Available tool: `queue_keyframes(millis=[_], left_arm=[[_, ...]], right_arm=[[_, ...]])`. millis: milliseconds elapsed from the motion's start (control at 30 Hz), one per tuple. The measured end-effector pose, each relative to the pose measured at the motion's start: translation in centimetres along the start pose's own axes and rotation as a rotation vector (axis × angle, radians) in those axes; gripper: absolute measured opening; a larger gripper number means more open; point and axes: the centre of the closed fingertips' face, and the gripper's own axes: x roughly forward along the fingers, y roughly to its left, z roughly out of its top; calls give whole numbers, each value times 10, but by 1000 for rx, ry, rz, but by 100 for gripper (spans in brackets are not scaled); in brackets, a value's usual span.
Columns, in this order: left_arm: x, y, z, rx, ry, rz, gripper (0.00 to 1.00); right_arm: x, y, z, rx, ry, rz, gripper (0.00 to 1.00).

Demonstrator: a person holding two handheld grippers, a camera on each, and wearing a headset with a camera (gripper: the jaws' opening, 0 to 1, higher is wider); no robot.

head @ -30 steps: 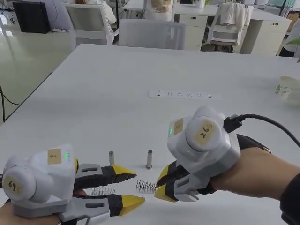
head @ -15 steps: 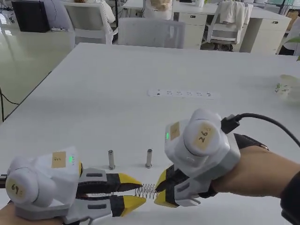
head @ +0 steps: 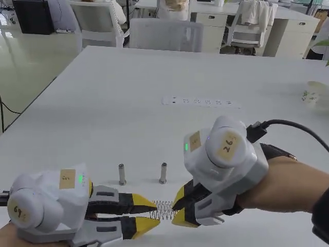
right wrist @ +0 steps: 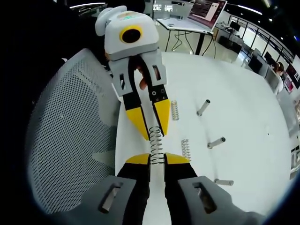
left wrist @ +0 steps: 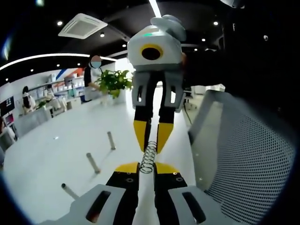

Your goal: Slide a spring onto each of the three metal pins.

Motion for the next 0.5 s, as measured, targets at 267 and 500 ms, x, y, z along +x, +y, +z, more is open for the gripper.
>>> queue_keyframes(millis=[267, 500], left_arm=[[0, -1, -2, 27, 16, -2, 3], [1, -1, -4, 53, 30, 0, 2]], right_arm=[[-6, 2, 6, -3, -6, 4, 8], [-14, 3, 20, -3, -36, 1, 8]])
